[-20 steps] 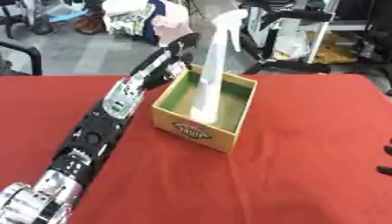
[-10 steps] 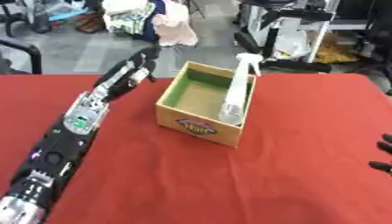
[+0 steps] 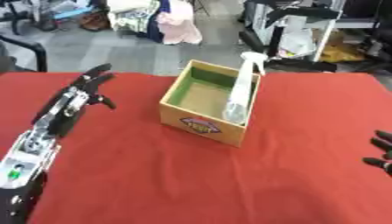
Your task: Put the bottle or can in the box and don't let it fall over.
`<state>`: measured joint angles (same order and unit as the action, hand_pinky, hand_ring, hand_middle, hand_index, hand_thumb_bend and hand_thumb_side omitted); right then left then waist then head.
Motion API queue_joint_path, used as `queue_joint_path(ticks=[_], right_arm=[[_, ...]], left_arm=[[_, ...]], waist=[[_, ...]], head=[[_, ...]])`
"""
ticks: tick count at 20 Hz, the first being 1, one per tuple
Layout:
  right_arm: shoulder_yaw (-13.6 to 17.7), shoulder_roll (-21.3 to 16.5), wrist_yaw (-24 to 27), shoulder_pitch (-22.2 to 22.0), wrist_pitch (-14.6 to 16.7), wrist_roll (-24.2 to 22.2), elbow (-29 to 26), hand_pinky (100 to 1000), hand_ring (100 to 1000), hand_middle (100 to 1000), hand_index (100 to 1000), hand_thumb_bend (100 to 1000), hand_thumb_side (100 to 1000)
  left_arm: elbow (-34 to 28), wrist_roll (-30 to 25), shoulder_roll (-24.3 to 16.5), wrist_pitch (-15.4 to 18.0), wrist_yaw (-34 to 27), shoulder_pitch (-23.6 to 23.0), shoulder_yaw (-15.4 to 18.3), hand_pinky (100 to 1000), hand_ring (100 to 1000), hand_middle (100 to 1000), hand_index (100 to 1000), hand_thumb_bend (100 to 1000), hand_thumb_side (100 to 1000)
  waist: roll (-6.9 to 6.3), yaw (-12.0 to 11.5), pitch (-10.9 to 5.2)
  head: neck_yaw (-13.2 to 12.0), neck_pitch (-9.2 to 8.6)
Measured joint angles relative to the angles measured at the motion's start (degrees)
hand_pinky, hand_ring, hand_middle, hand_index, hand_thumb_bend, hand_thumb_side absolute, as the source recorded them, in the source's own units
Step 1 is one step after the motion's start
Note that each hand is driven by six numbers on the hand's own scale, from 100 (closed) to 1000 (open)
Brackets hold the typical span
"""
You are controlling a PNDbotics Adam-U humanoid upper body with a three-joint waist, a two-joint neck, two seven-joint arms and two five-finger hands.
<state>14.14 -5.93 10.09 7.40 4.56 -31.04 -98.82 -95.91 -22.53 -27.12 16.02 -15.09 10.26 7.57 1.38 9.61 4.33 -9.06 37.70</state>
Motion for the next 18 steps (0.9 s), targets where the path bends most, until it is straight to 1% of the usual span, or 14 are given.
queue_joint_path(ticks=[2,5,8,10,13,18], right_arm=[[0.3,-0.2,0.0,-0.4,0.1,0.3,0.0,793,978,929,590,100,493],[0.6,-0.4,0.0,-0.5,0.2,0.6,0.0,793,978,930,590,100,496],[0.7,-0.4,0.0,-0.9,0.1,0.8,0.1,793,978,931,590,100,498],[0.7,-0.4,0.0,-0.9,0.1,0.9,0.2,793,978,931,590,100,500],[0.7,-0.4,0.0,-1.0,0.0,0.9,0.4,793,979,932,590,100,505],[0.7,-0.4,0.0,-1.4,0.0,0.9,0.4,793,979,933,590,100,503]], left_arm=[[-3.0,0.7,1.8,-1.3,-0.4,-2.8,1.5,568,1000,996,969,134,867],[-5.7,1.1,5.4,-3.7,-0.4,-5.9,3.0,559,1000,996,966,167,903],[-6.3,1.8,9.3,-6.5,0.1,-7.1,4.5,560,1000,997,965,178,911],[-6.5,2.1,11.2,-7.7,0.7,-7.6,5.2,559,1000,995,964,177,912],[-6.6,2.4,12.6,-8.5,1.2,-8.3,5.8,556,1000,992,962,181,921],[-6.5,2.5,13.5,-9.7,1.4,-8.3,5.9,554,1000,991,960,191,936]], waist=[[0.01,-0.6,0.00],[0.04,-1.1,0.00],[0.10,-1.5,-0.01],[0.14,-1.7,-0.03],[0.13,-1.9,-0.07],[0.16,-2.2,-0.07]], head=[[0.1,0.05],[0.2,0.49],[0.3,0.99],[0.4,1.08],[0.4,1.53],[0.3,2.55]])
